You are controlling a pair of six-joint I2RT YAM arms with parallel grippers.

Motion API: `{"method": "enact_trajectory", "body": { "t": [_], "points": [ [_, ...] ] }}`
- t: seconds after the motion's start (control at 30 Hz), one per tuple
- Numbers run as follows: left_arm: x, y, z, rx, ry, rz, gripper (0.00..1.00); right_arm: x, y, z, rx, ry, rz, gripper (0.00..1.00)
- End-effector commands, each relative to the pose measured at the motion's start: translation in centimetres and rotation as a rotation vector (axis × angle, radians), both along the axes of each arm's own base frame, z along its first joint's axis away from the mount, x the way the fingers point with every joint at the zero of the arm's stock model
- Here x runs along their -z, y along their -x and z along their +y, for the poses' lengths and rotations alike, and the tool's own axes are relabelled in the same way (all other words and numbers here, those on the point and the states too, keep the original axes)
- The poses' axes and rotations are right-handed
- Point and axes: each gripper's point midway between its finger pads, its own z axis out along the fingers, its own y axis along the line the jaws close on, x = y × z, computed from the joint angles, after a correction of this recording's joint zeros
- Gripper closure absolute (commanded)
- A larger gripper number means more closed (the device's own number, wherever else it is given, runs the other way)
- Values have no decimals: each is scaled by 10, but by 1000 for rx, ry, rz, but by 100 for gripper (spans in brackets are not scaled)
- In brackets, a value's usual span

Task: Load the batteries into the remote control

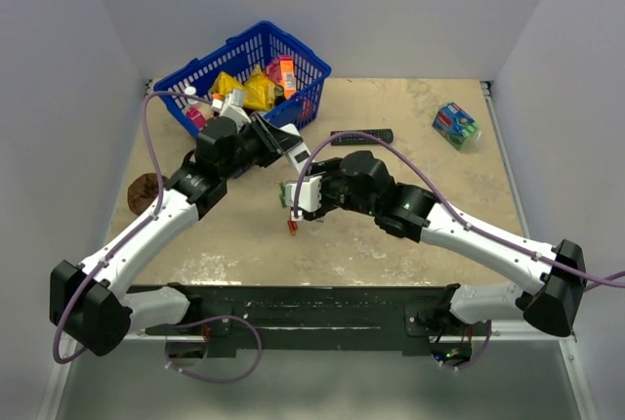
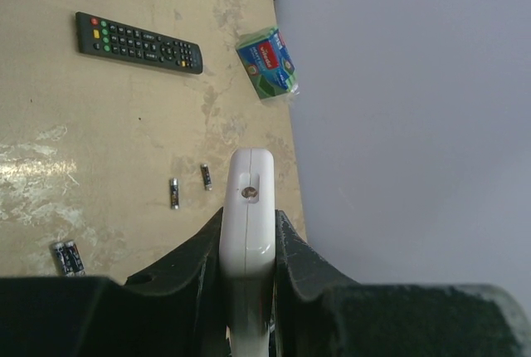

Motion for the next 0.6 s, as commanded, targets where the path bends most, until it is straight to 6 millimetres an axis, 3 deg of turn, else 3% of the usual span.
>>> {"method": "enact_trajectory", "body": {
  "t": [0.0, 0.27, 0.57],
  "points": [
    [-58, 15, -9, 57, 133, -104, 100, 2, -2, 3, 1, -8, -15, 40],
    [-72, 21, -6, 52, 187, -107, 100, 21, -7, -10, 45, 46, -41, 47],
    [-74, 22, -8, 48, 258, -78, 100, 17, 7, -1, -13, -19, -4, 52]
  ]
}}
